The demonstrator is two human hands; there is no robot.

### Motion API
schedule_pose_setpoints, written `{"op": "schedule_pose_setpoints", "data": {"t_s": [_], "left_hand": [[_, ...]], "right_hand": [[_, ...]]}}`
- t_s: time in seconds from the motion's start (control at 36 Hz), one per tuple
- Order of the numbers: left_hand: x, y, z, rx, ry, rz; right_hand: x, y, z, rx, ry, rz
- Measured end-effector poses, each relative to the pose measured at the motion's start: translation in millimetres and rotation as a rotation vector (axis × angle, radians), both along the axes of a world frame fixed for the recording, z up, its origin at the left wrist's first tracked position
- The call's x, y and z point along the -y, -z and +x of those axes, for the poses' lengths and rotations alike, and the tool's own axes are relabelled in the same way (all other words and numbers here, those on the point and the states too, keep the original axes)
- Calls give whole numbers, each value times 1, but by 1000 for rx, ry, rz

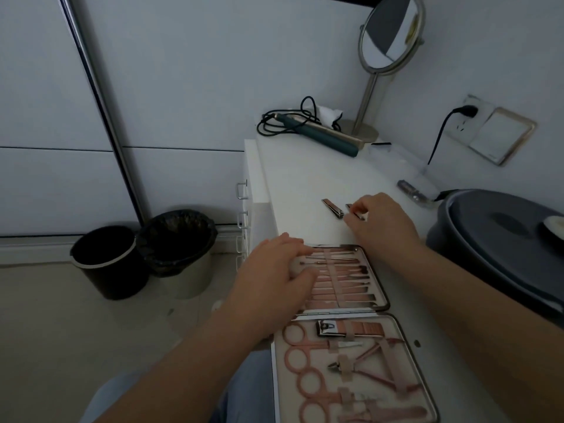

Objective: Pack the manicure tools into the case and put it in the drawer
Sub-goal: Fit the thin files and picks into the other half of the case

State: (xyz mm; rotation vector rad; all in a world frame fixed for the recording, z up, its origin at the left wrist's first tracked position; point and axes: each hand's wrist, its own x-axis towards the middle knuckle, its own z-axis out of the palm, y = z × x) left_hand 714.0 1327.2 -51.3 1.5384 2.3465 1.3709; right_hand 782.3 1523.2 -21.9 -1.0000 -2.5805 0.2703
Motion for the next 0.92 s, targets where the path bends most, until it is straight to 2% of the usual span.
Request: {"op": "schedule_pose_setpoints", "data": {"t_s": [0.17,0.28,0.42,0.61,0.69,0.78,0.92], "left_hand": [[15,8,-7,86,-185,76],[27,21,-8,245,-245,119],[33,27,0,619,-237,160],[31,24,5,794,-191,233],[30,26,4,860,-196,237],[31,28,5,917,-200,241],[35,28,7,996,-161,231]], "right_hand": [[-2,5,-21,151,71,185],[-2,9,-30,265,125,211],[-2,10,-33,213,148,237],[6,-1,-24,113,109,250],[19,-5,-15,2,-2,135],[39,-10,-5,-134,-177,-138],[64,-20,5,-183,-346,-441]]}}
